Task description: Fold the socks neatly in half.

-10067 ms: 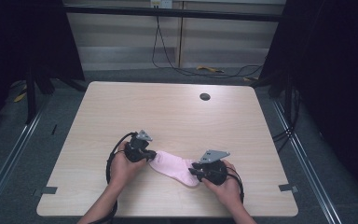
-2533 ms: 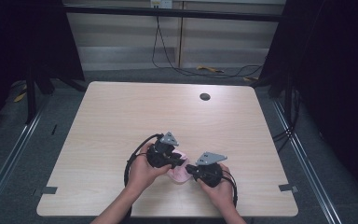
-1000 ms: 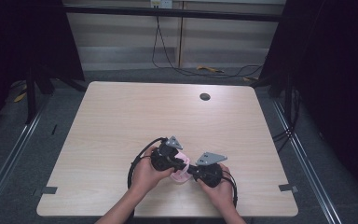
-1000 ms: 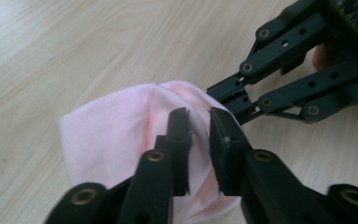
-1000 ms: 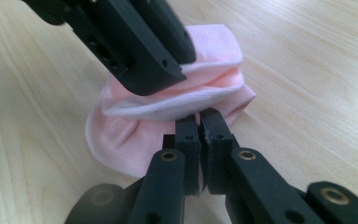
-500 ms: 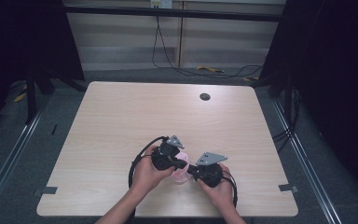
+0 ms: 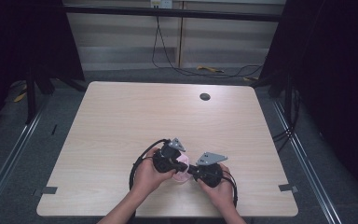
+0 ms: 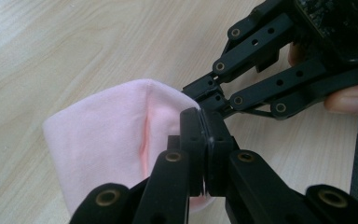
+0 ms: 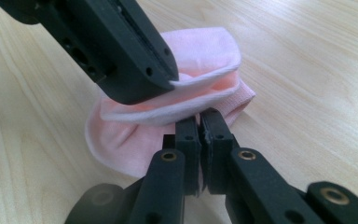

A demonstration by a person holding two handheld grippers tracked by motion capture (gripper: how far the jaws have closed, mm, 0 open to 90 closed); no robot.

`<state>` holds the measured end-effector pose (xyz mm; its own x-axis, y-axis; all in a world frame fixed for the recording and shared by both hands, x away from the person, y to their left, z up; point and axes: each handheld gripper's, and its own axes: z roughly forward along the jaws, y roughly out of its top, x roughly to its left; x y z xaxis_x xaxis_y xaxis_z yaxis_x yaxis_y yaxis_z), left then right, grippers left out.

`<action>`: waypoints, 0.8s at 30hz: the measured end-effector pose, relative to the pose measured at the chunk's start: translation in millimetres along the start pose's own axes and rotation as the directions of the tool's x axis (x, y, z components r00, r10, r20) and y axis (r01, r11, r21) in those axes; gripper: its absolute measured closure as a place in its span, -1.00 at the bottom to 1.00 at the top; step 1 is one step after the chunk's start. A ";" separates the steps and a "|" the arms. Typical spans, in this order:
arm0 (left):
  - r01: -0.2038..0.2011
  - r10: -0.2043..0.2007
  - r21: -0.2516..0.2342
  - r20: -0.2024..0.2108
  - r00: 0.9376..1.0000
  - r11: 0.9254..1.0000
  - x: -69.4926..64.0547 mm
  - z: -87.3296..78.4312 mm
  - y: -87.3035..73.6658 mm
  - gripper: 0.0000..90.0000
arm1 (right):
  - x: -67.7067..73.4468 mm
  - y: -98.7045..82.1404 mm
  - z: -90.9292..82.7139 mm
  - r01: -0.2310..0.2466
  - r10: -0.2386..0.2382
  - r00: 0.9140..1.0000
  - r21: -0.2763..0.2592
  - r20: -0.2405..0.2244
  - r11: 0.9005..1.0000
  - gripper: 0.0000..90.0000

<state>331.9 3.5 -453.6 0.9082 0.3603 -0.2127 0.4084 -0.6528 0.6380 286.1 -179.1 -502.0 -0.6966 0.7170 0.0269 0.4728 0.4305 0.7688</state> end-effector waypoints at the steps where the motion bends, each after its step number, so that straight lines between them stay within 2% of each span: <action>1: 0.003 -0.003 0.000 0.000 1.000 1.000 -0.9 0.2 -0.5 0.97 | -0.1 0.1 0.0 0.000 0.000 1.000 0.000 -0.002 1.000 0.93; 7: -0.003 0.003 -0.001 0.007 1.000 1.000 -2.1 2.9 -4.0 0.83 | -0.2 0.0 0.0 -0.001 0.001 1.000 0.001 -0.003 1.000 0.93; 9: 0.008 -0.008 -0.009 0.010 1.000 1.000 -3.6 2.6 -4.7 0.74 | -0.3 0.0 0.1 -0.001 0.001 1.000 0.000 -0.004 1.000 0.93; 10: -0.002 0.002 -0.004 -0.001 1.000 1.000 -4.5 2.3 -4.7 0.72 | -0.4 -0.1 0.1 -0.002 0.002 1.000 0.000 -0.004 1.000 0.93; 13: -0.012 0.012 0.001 0.012 1.000 1.000 -6.2 2.8 -4.7 0.67 | -0.2 0.1 0.4 0.002 -0.002 1.000 -0.001 -0.001 1.000 0.93; 15: -0.028 0.028 0.011 -0.004 1.000 1.000 -6.1 4.1 -4.9 0.63 | -0.2 0.1 0.4 0.002 -0.002 1.000 -0.002 -0.001 1.000 0.93; 16: -0.023 0.023 0.016 -0.004 1.000 1.000 -6.5 5.1 -5.2 0.62 | -0.1 0.1 0.4 0.001 -0.001 1.000 -0.002 0.000 1.000 0.93; 18: -0.030 0.030 0.020 -0.009 1.000 0.999 -7.1 7.0 -5.7 0.62 | 0.0 0.1 0.5 0.002 -0.002 1.000 -0.002 0.001 1.000 0.93; 20: -0.044 0.044 0.028 -0.019 0.999 0.999 -6.6 7.7 -6.0 0.73 | 0.0 0.2 0.5 0.003 -0.003 1.000 -0.002 0.002 1.000 0.93; 24: -0.044 0.045 0.045 -0.020 0.999 0.998 -5.5 8.4 -6.0 0.93 | -0.1 0.4 0.8 0.005 -0.005 1.000 -0.002 0.003 1.000 0.93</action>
<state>325.2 -0.2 -462.5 0.9237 0.3441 -0.1686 0.3717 -0.6975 0.6126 286.8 -178.6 -502.2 -0.6976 0.7162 0.0213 0.4682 0.4331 0.7702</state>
